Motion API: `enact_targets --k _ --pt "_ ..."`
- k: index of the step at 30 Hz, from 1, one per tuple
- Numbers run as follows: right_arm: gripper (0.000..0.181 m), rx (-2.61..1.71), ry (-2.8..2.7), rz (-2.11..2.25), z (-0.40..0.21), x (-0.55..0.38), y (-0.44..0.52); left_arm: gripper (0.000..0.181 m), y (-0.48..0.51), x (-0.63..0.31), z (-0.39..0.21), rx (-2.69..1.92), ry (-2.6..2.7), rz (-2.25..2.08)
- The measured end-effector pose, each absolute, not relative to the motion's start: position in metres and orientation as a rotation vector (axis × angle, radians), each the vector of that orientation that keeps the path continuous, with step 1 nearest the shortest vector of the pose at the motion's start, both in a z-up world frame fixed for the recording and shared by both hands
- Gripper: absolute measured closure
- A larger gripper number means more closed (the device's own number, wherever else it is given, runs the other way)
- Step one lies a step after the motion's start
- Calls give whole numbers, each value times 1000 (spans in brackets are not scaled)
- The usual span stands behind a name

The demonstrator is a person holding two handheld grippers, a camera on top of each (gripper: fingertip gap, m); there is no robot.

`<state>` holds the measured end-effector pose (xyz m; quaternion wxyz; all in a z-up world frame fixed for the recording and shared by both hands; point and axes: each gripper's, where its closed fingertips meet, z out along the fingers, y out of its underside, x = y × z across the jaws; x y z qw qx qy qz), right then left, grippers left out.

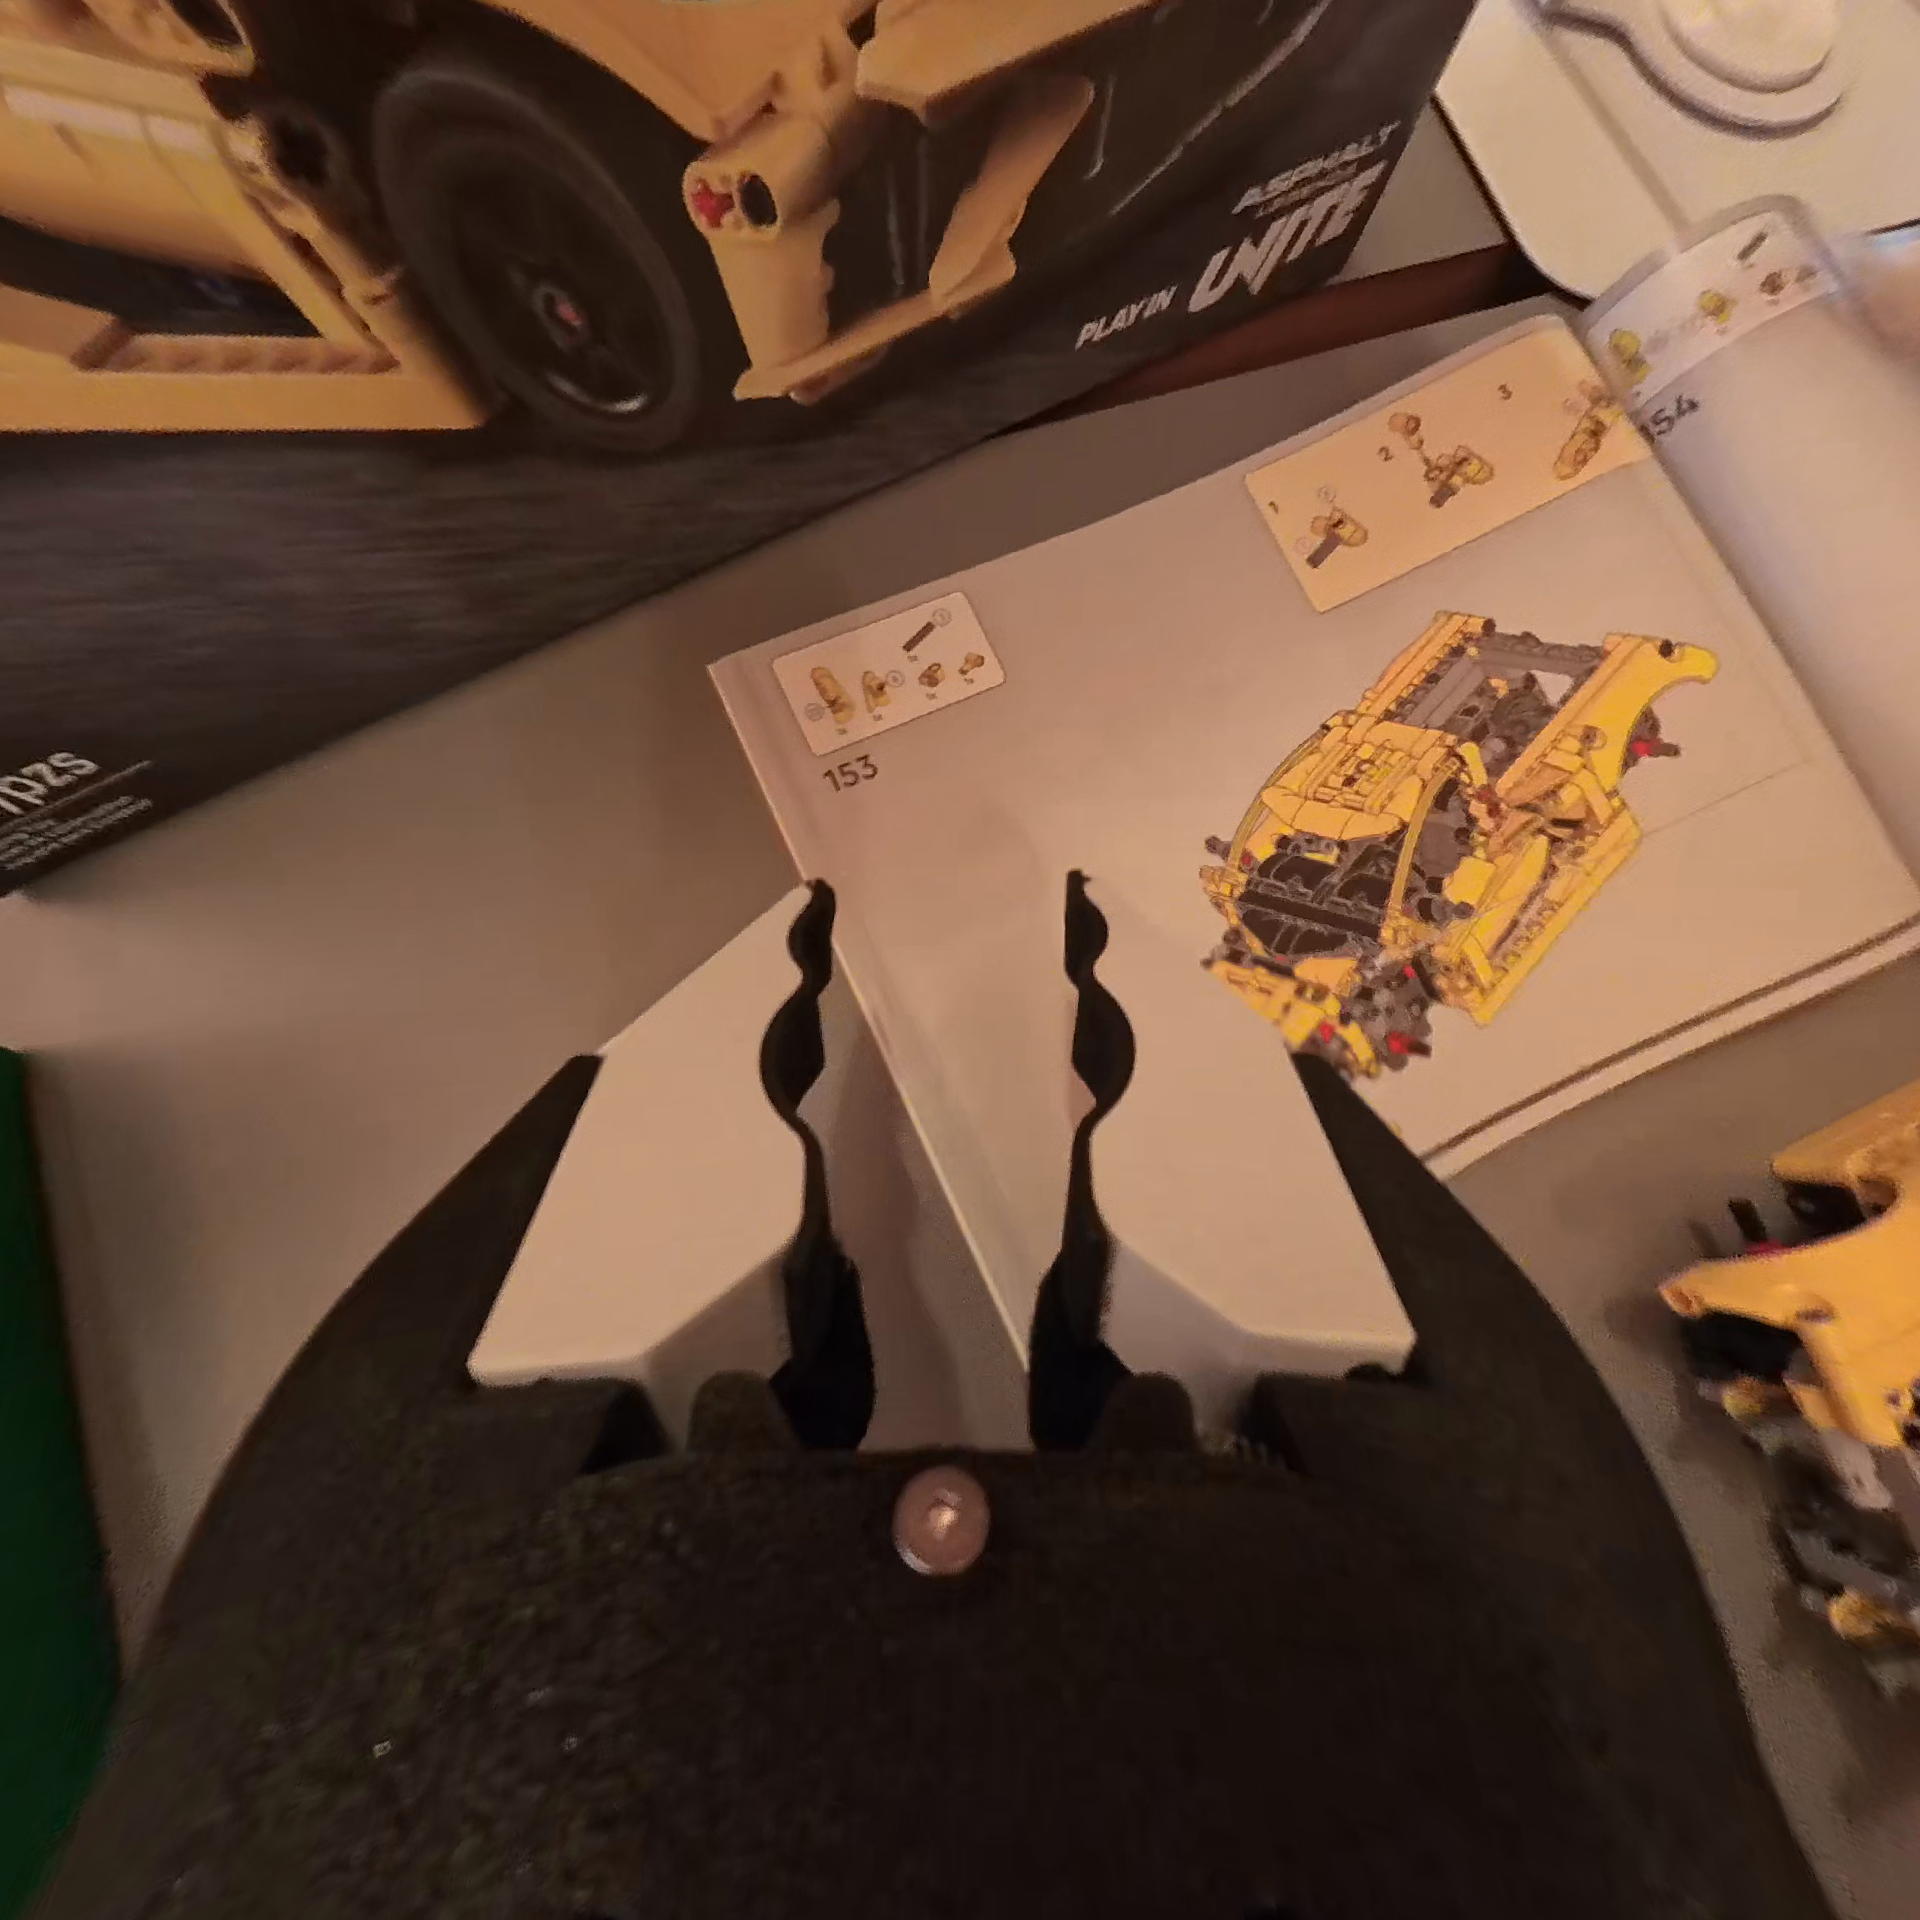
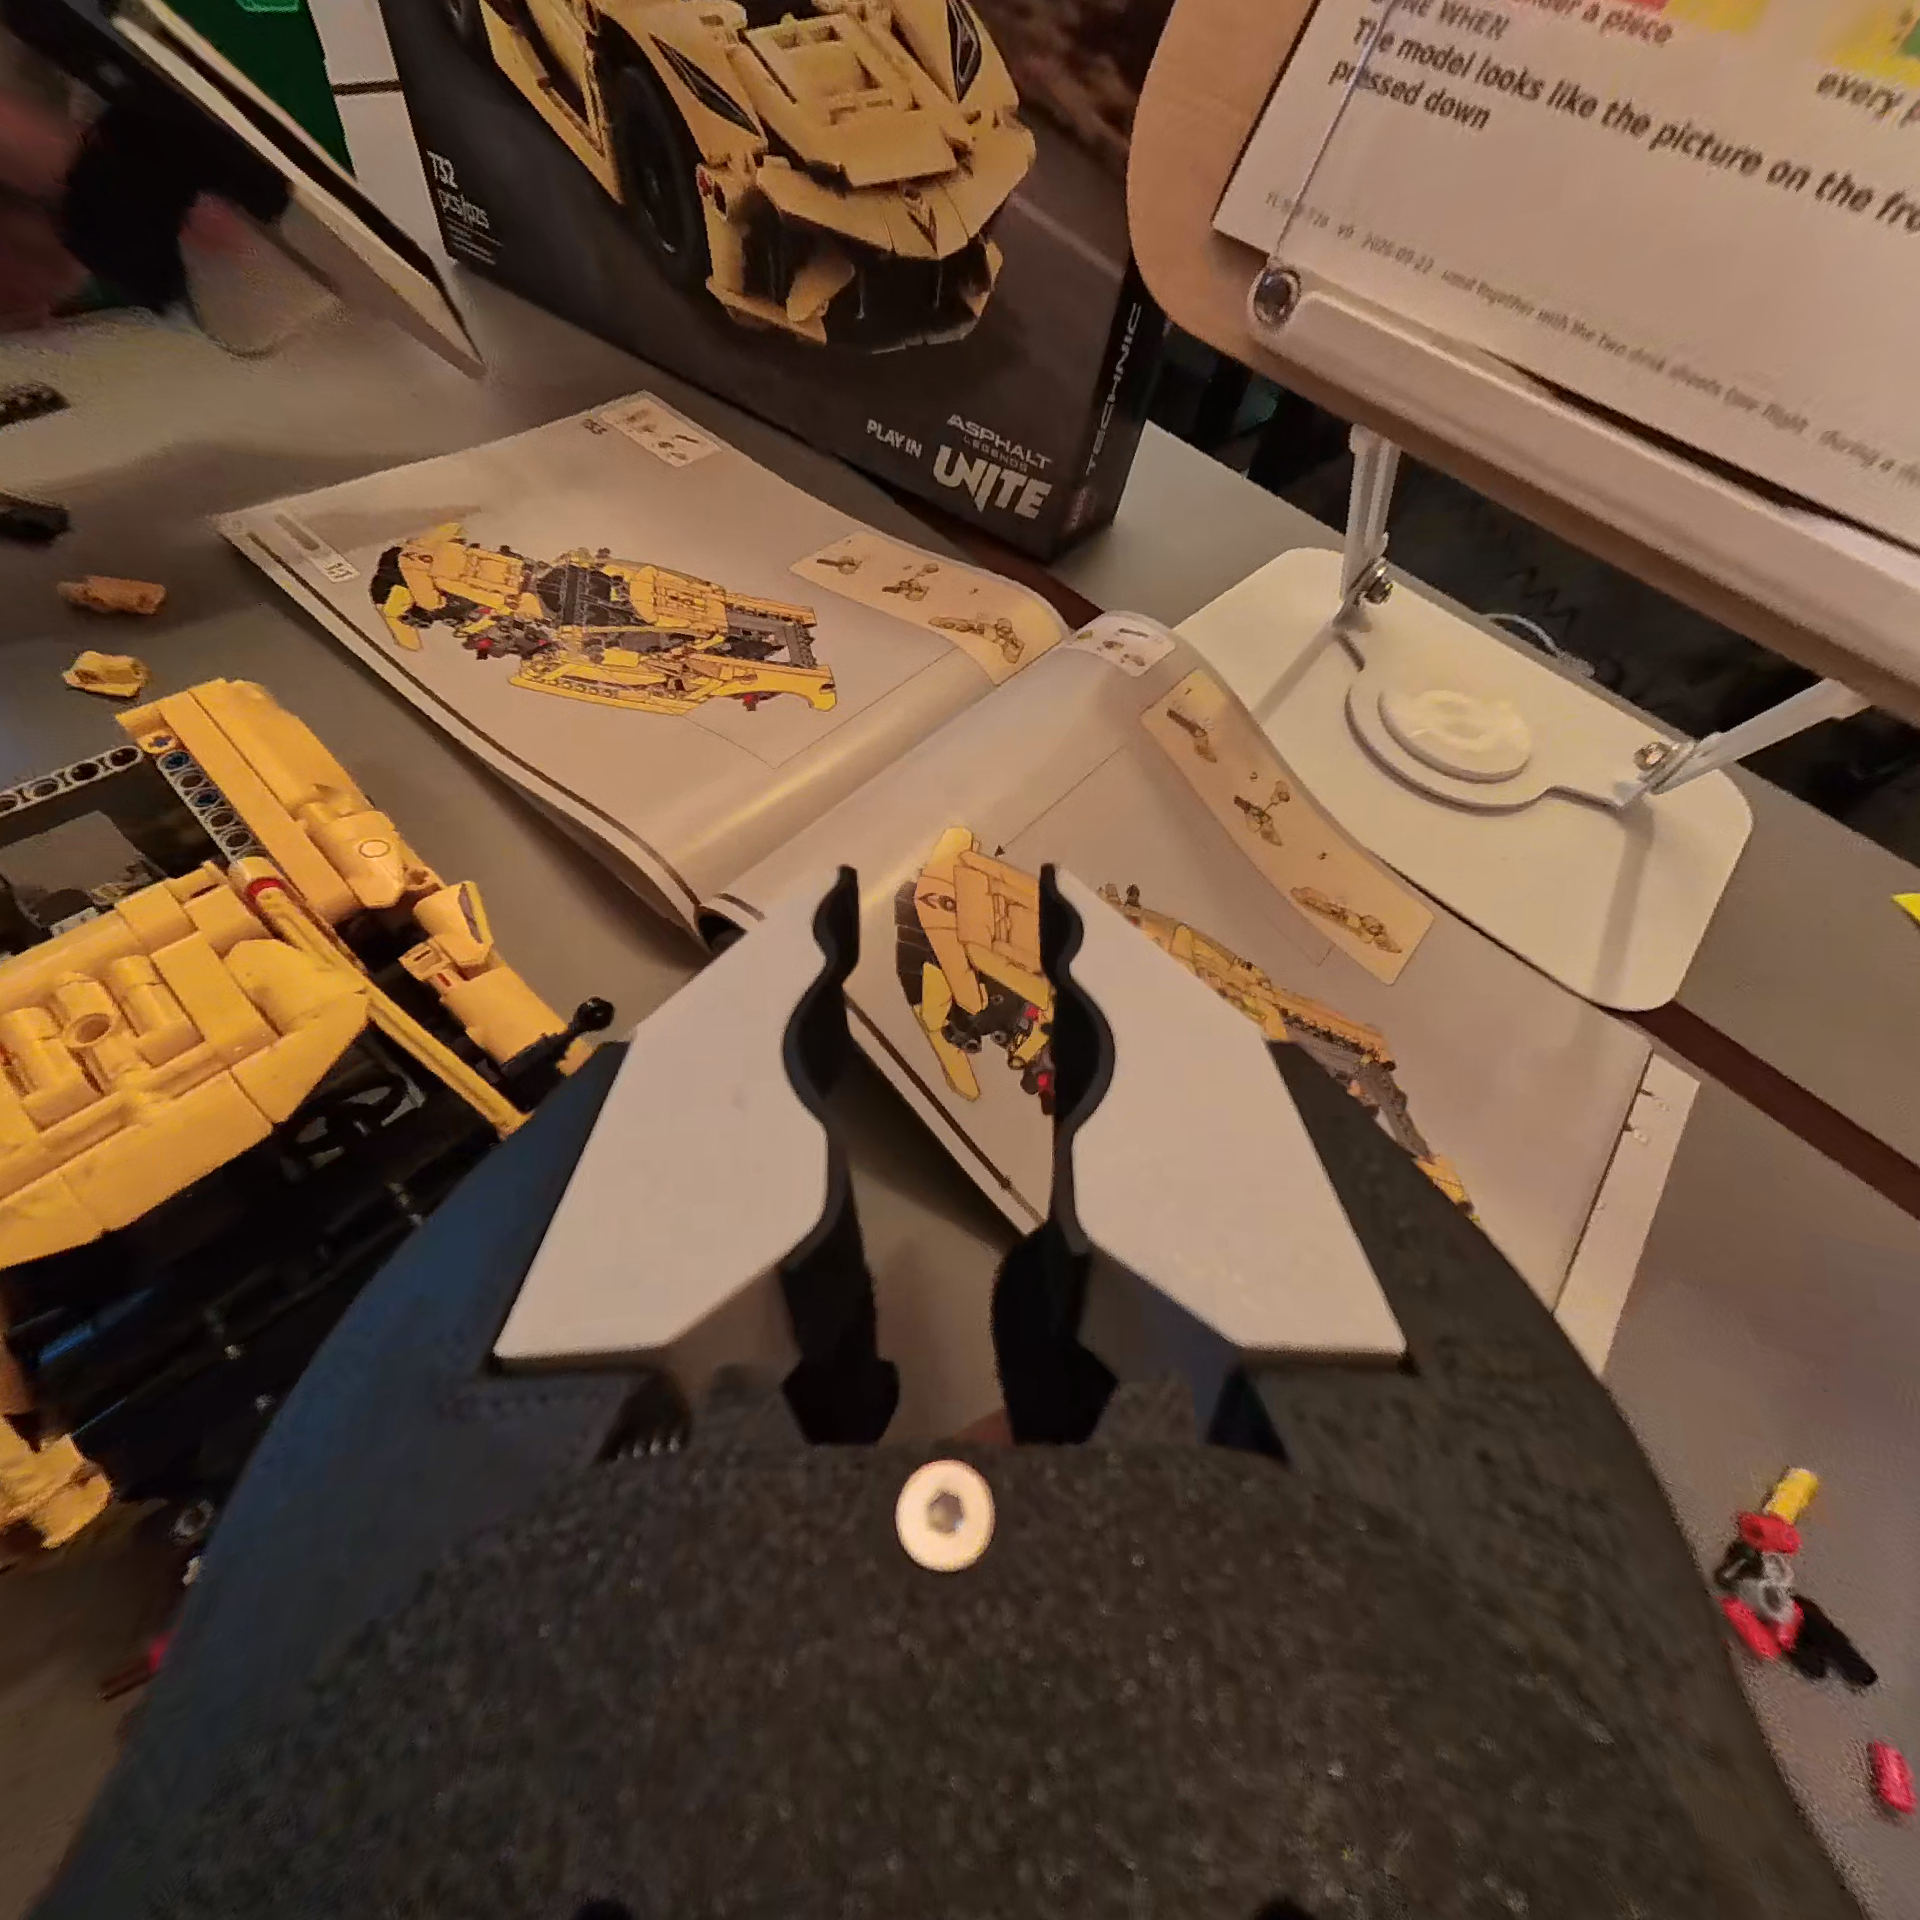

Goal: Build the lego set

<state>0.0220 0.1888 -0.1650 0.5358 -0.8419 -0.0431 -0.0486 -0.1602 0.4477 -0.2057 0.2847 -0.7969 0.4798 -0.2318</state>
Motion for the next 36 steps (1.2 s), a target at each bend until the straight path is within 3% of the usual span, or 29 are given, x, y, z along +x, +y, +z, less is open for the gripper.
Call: enact_targets --k 10,15,20,24,26,33,36 --pt "152 -2037 -107 -14 -170 13 182 136 384 -288 -167 -2006 1432 -638" --pt "112 -2147 -249 377 -177 -42 143 136 287 -290 -178 -1845 1643 -912" --pt "87 -2325 -234 536 -201 -74 71 107 200 -242 -210 -1793 1765 -1094" --pt "90 -2359 -79 258 -218 -52 48 104 192 -214 -224 -1763 1754 -932" --pt "104 -2343 -54 159 -222 -48 45 104 186 -208 -226 -1759 1756 -927" --pt "130 -2322 53 140 -235 -35 61 109 190 -200 -232 -1863 1697 -924" --pt "130 -2332 26 111 -236 -25 75 113 189 -194 -232 -1863 1725 -921"
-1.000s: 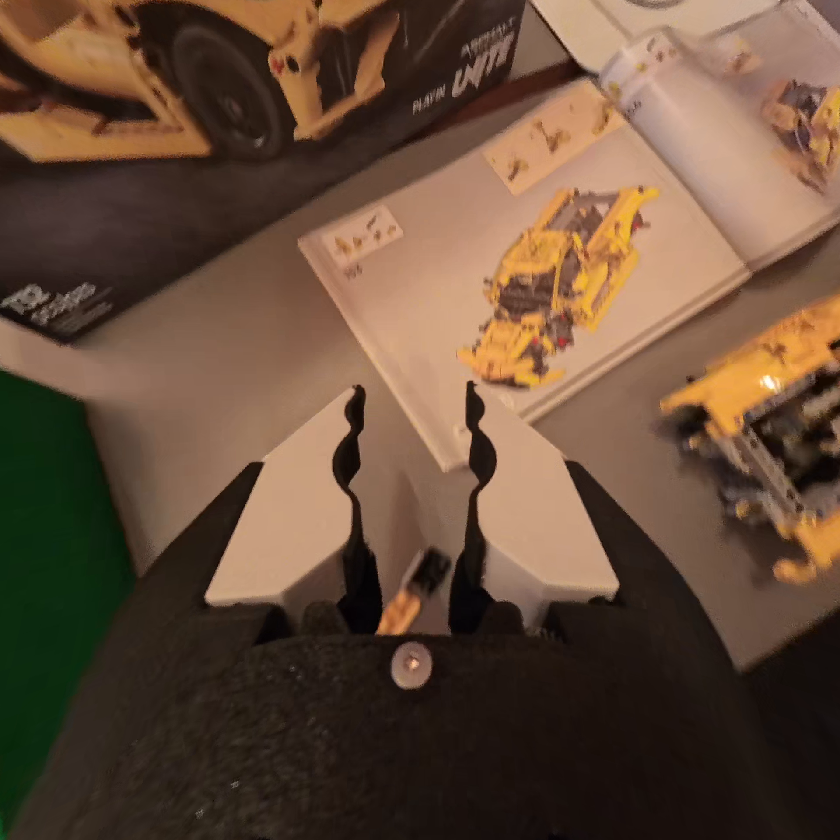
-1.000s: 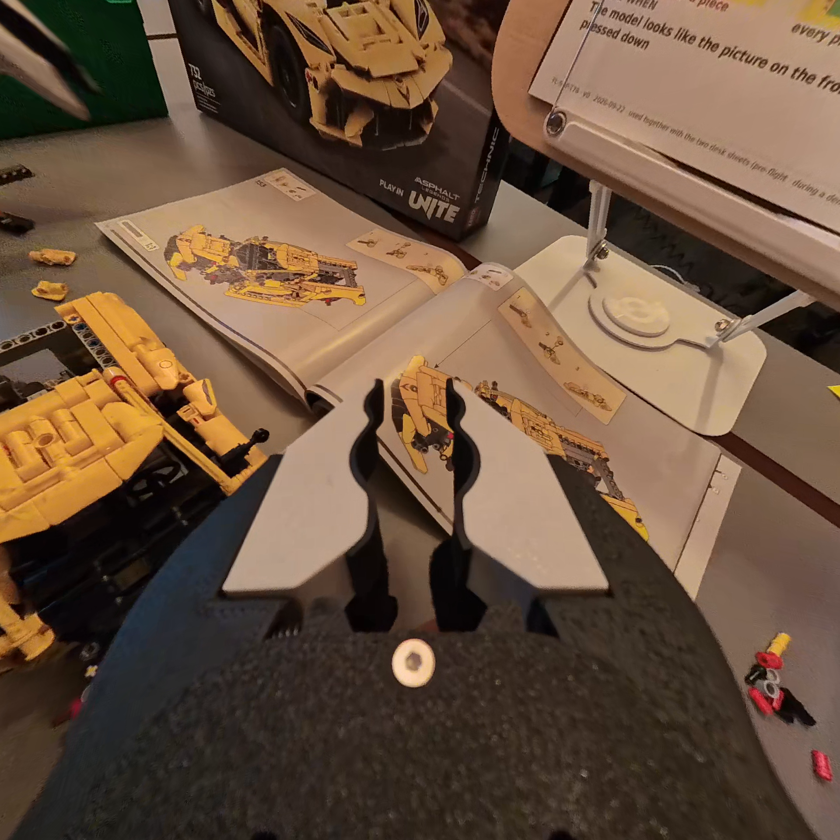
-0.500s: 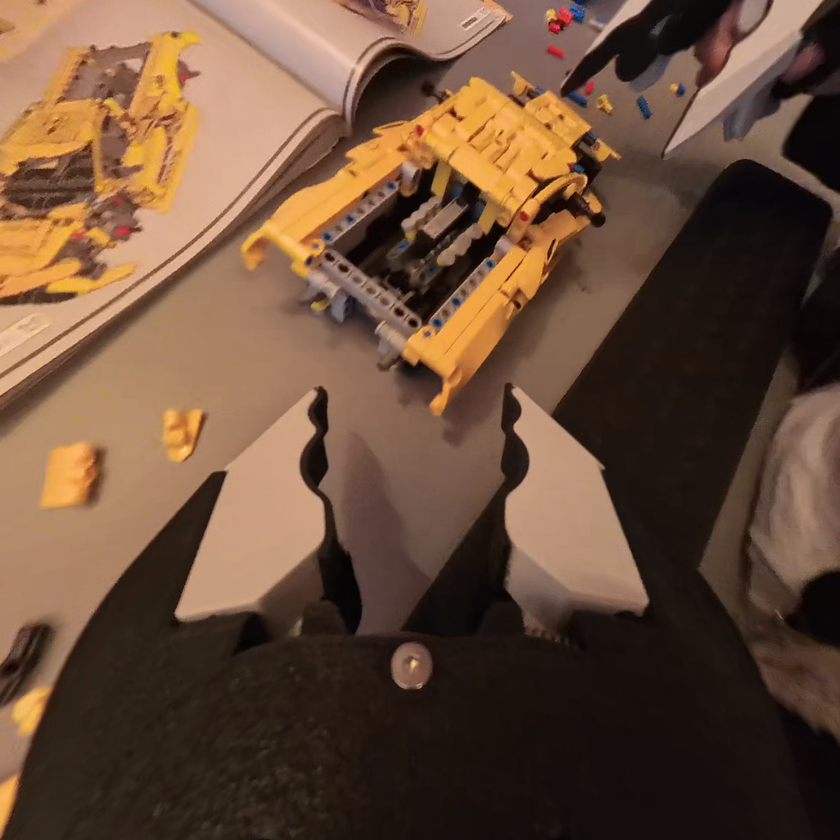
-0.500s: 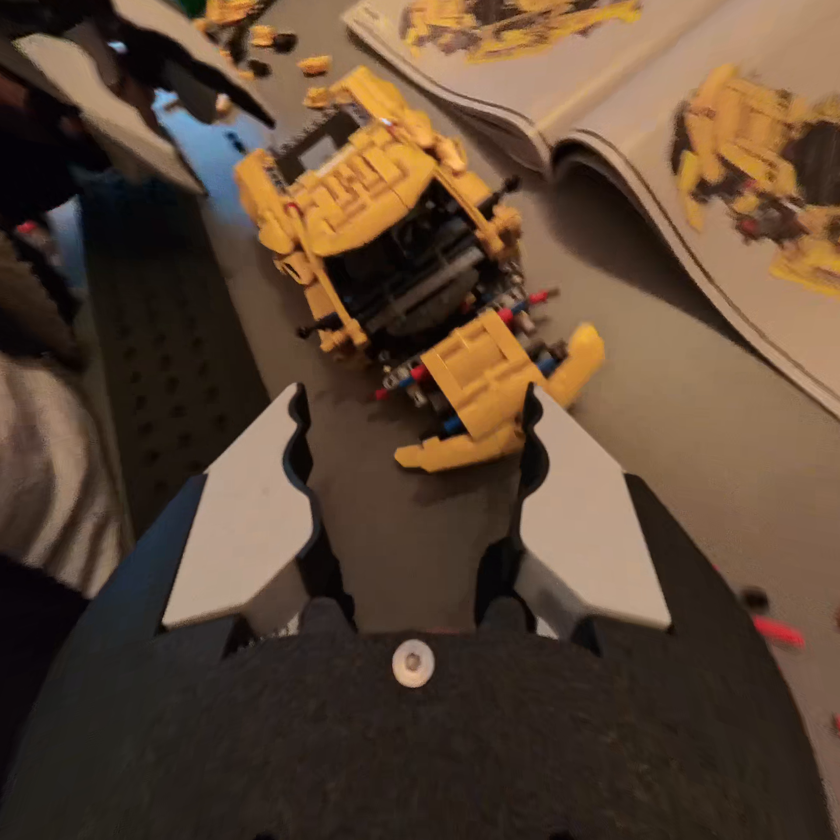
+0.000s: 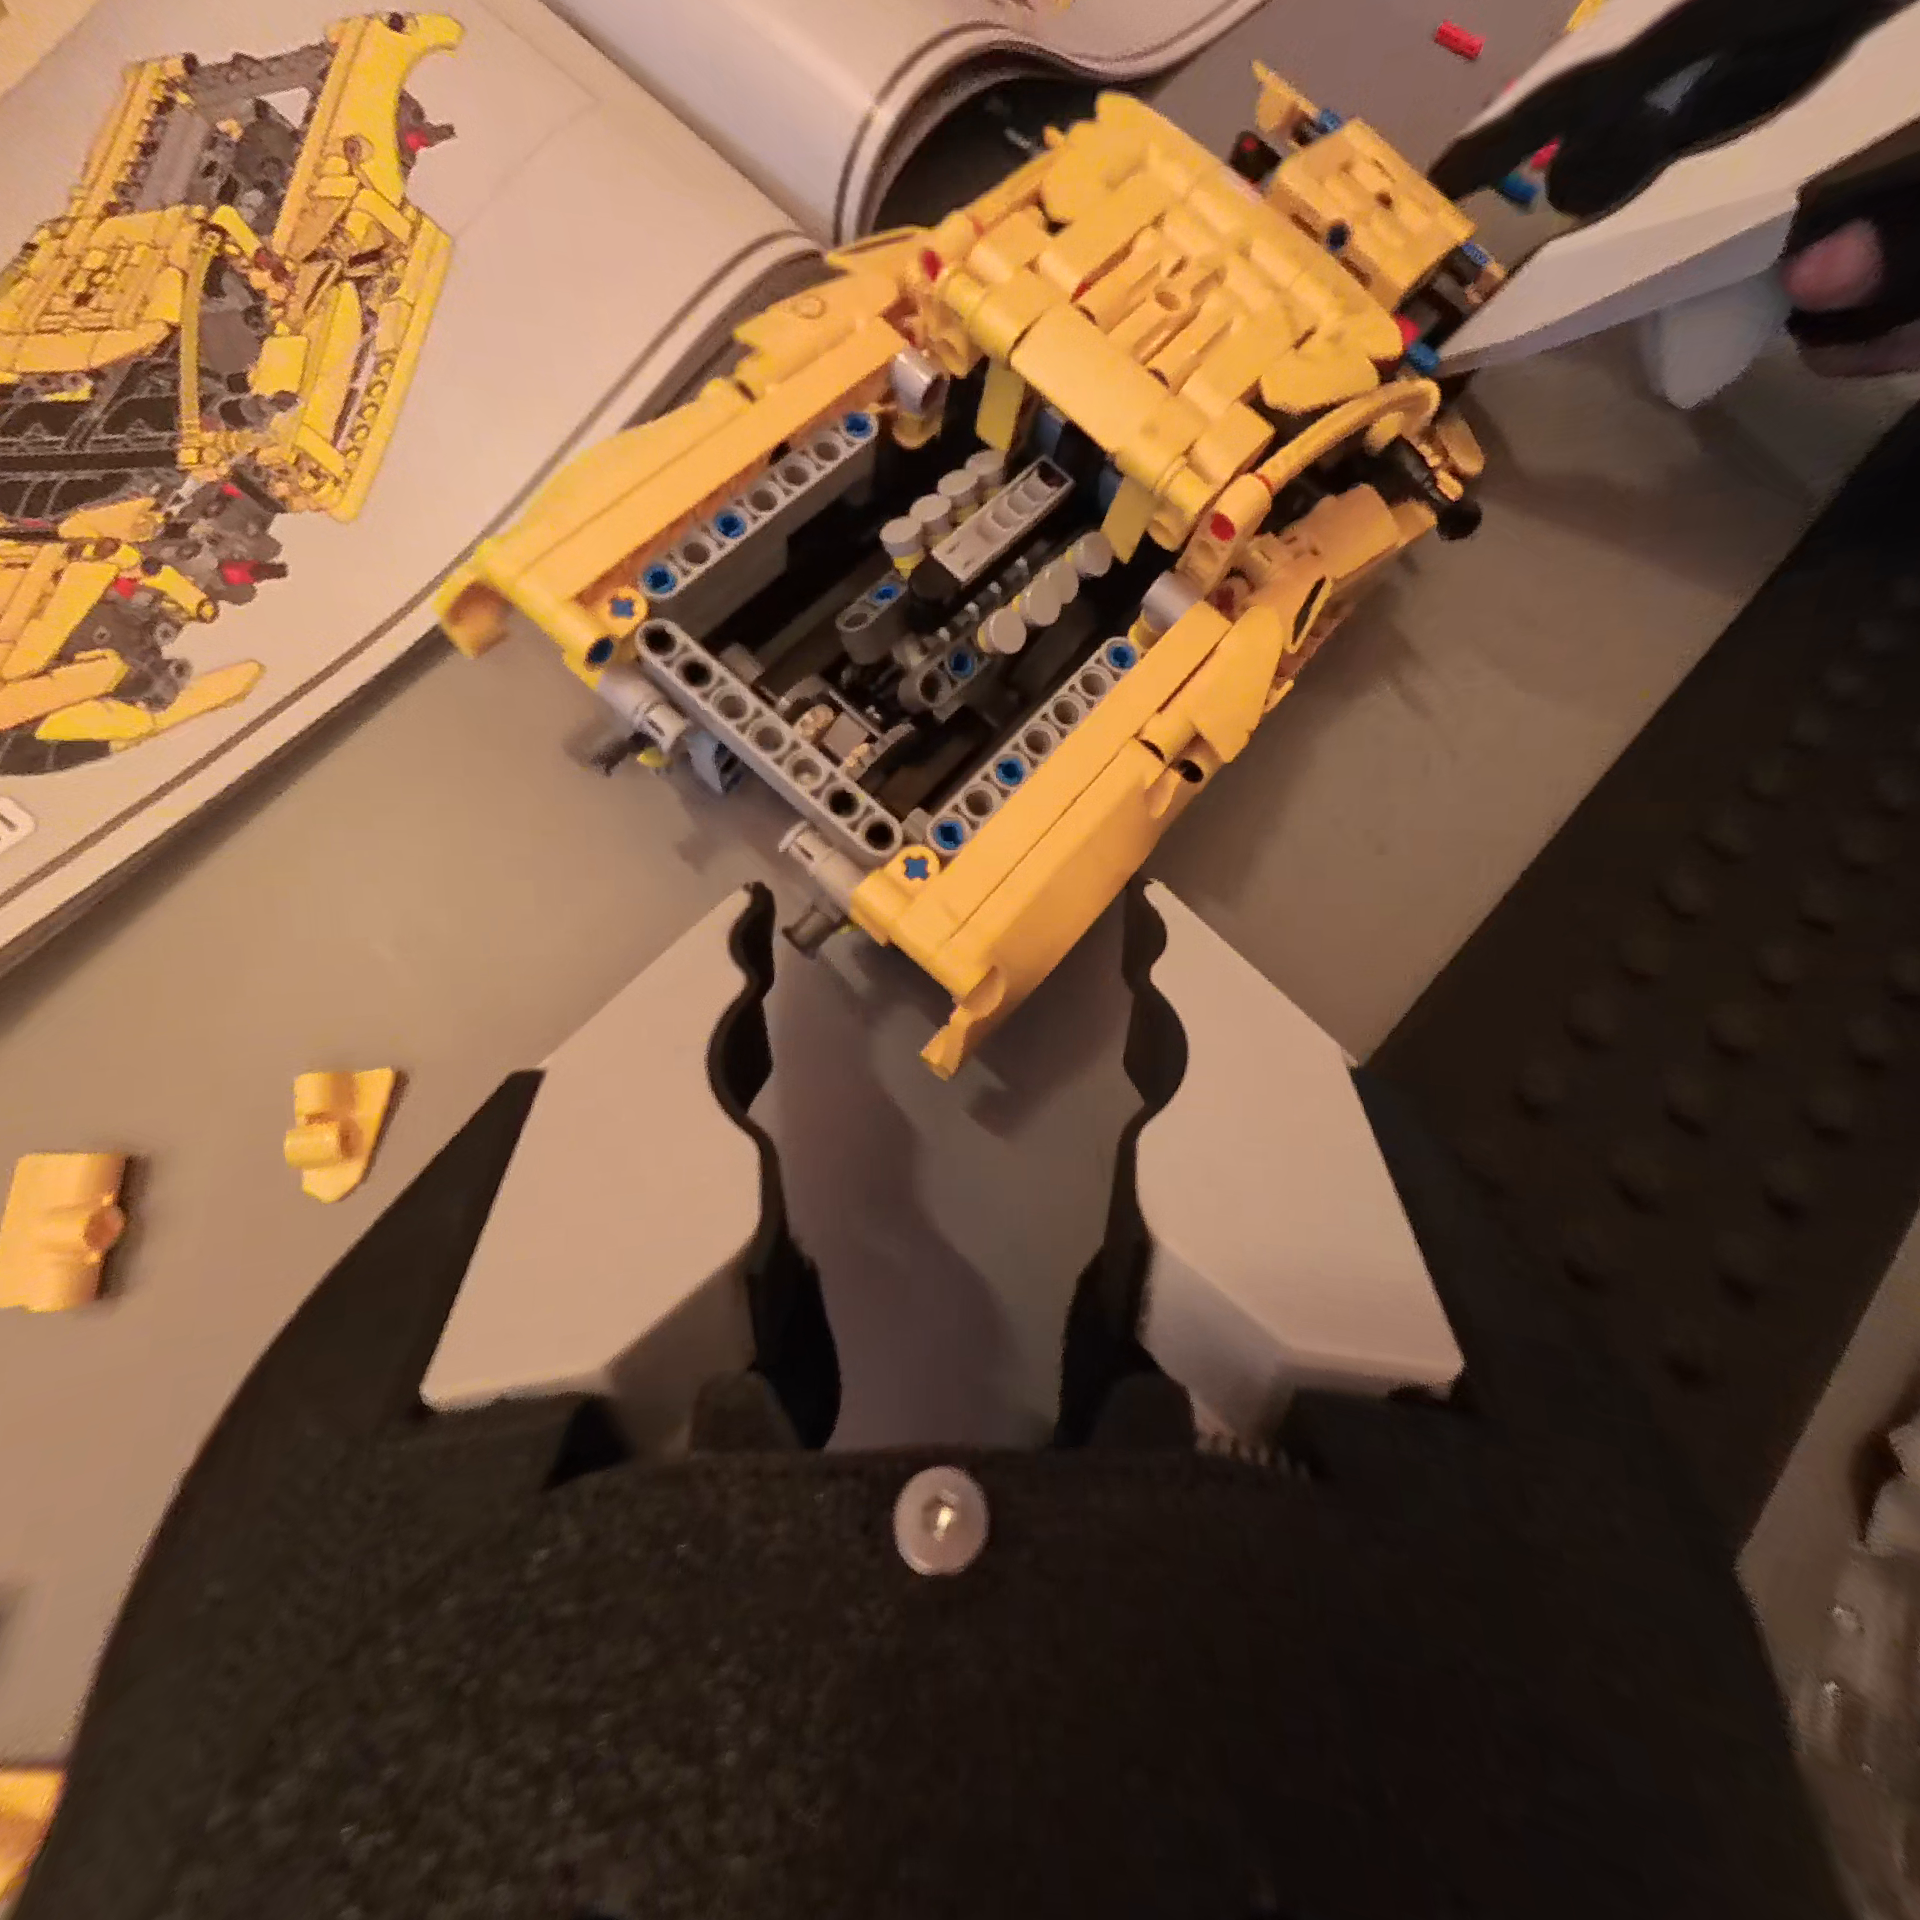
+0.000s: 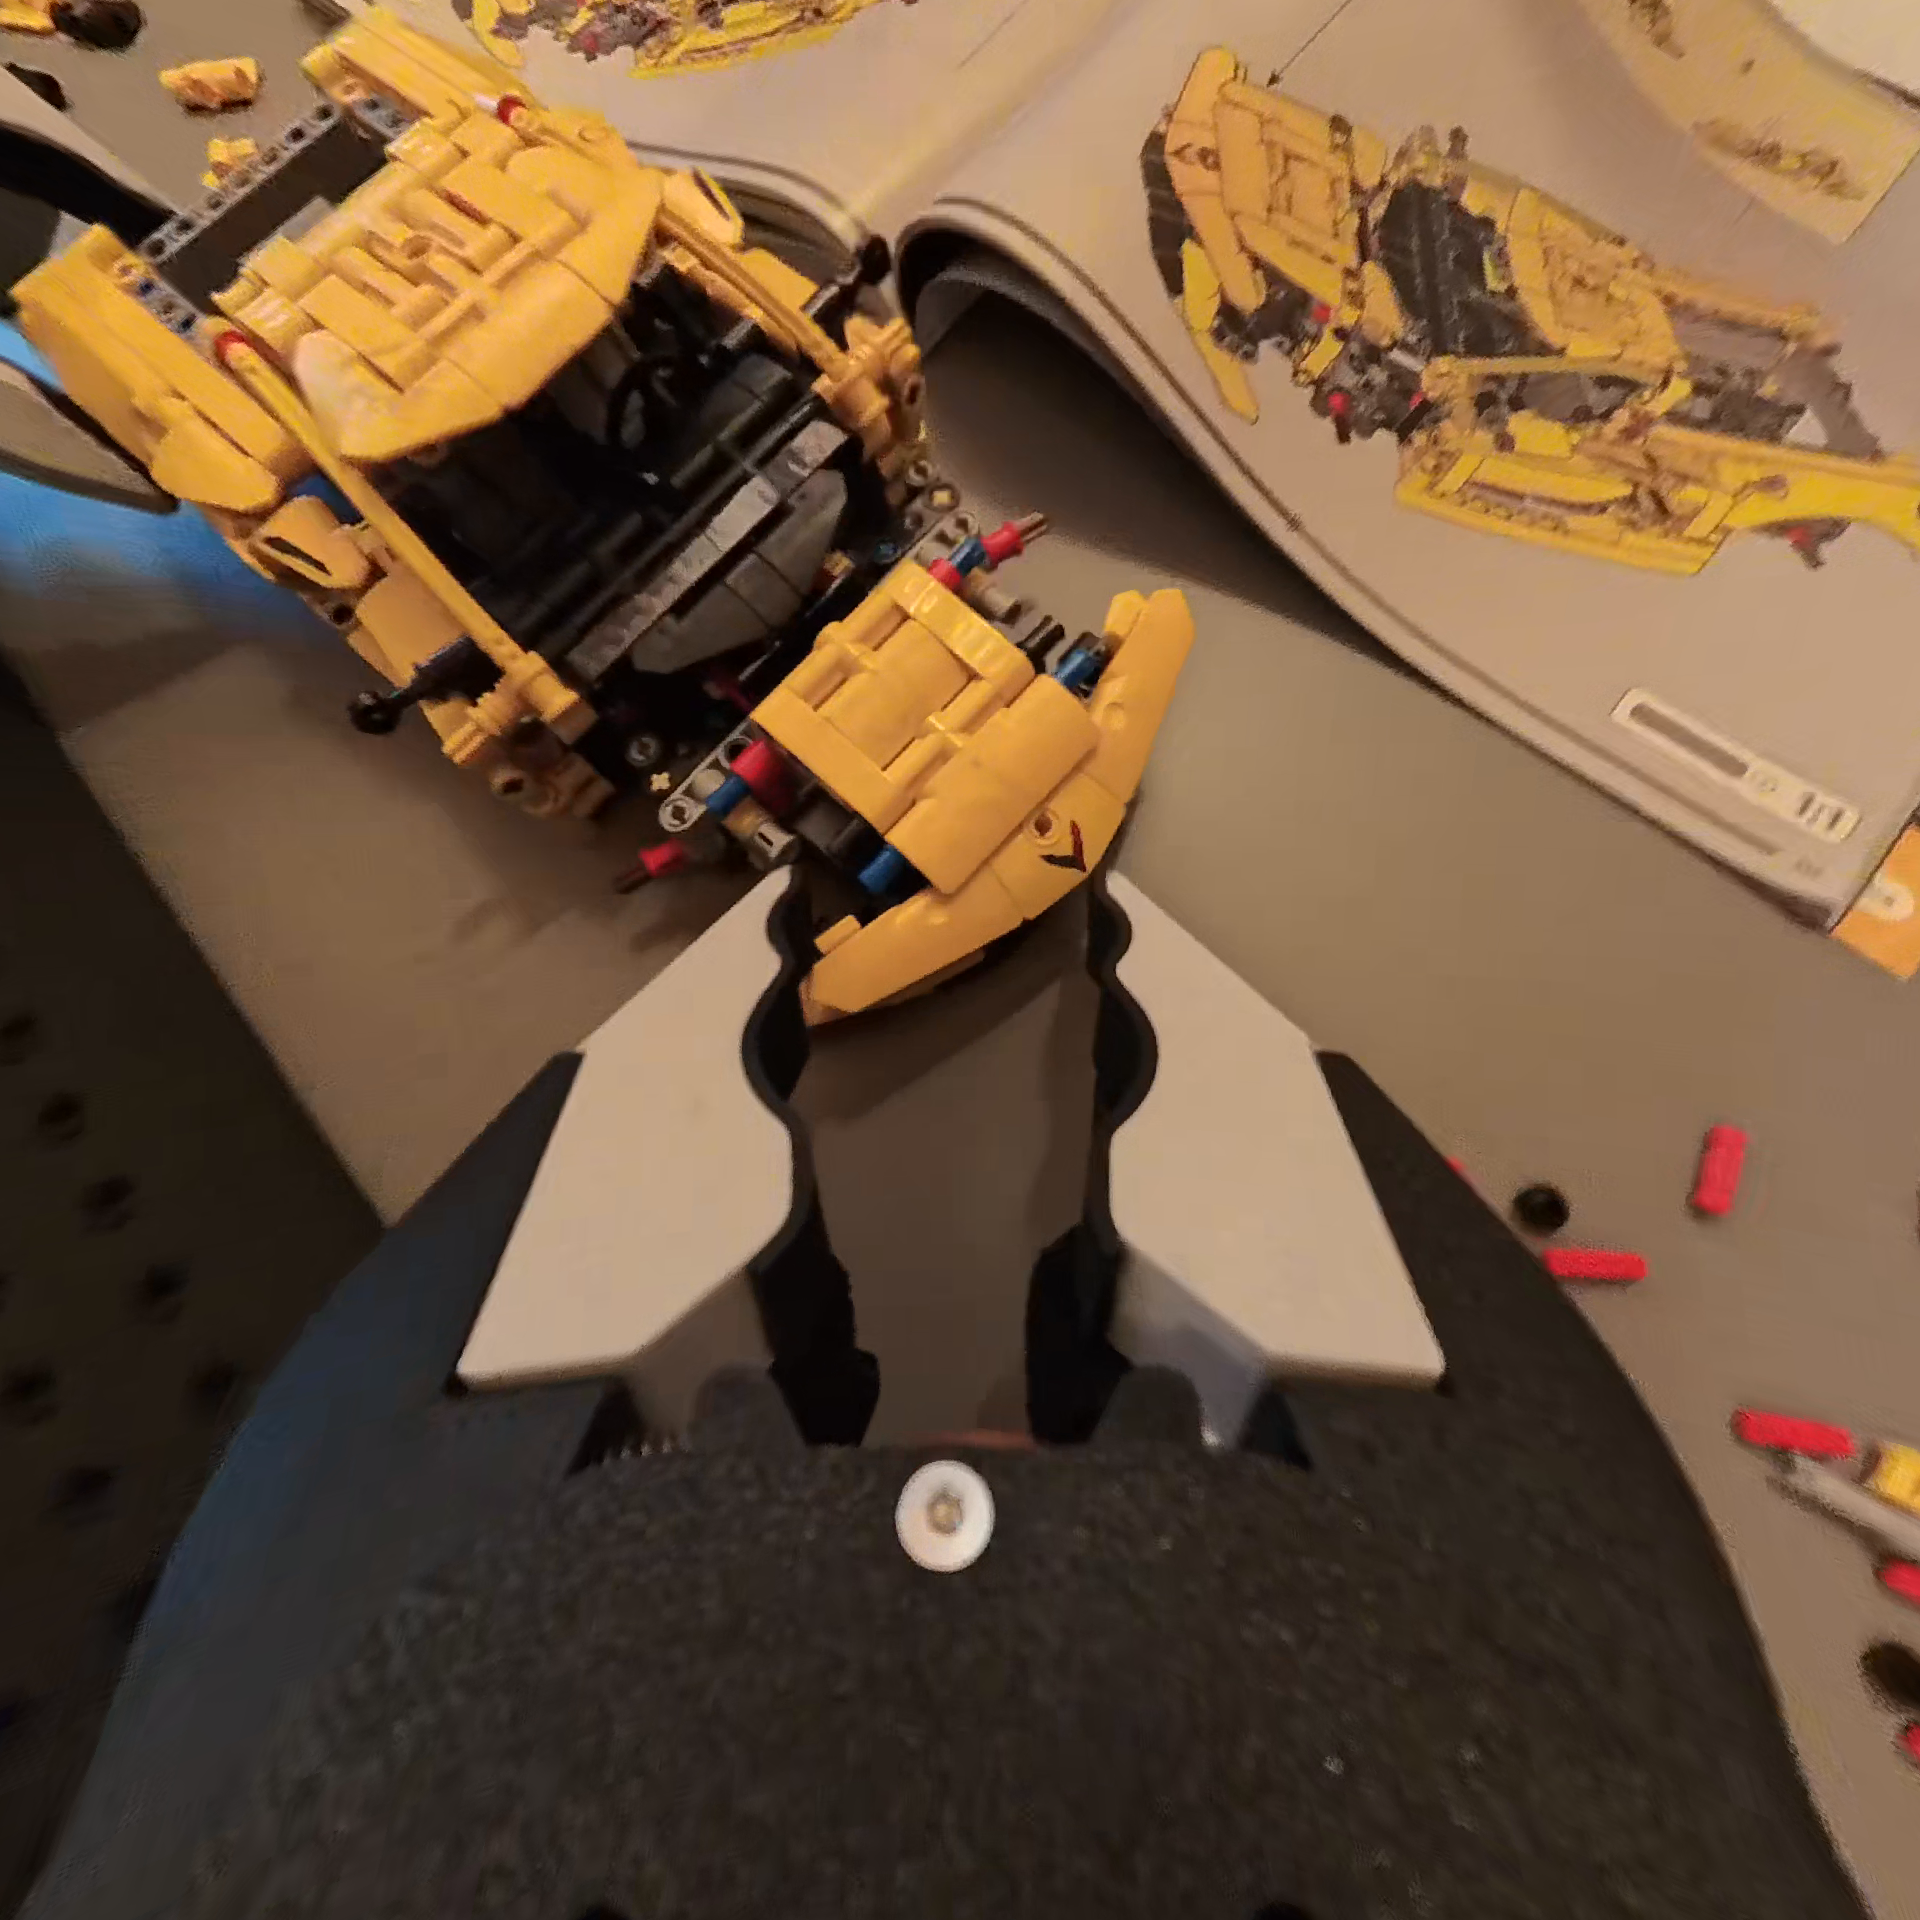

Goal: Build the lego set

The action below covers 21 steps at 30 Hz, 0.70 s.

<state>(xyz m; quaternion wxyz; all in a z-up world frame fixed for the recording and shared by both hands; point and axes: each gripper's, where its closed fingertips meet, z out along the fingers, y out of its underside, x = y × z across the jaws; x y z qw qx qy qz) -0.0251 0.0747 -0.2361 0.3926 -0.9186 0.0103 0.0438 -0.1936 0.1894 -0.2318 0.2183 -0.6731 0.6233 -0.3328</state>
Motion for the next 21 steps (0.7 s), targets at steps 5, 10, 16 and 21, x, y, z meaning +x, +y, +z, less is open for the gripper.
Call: enact_targets --k 5,10,16,21 --pt "129 -2359 -6 121 -237 -13 94 114 196 -186 -232 -1851 1743 -870" --pt "129 -2335 14 164 -237 -12 102 114 208 -185 -232 -1897 1685 -872" --pt "126 -2192 150 300 -214 -17 86 114 232 -205 -193 -1854 1463 -1036" --pt "128 -1951 328 383 -198 -19 78 114 322 -230 -162 -1815 1234 -851"
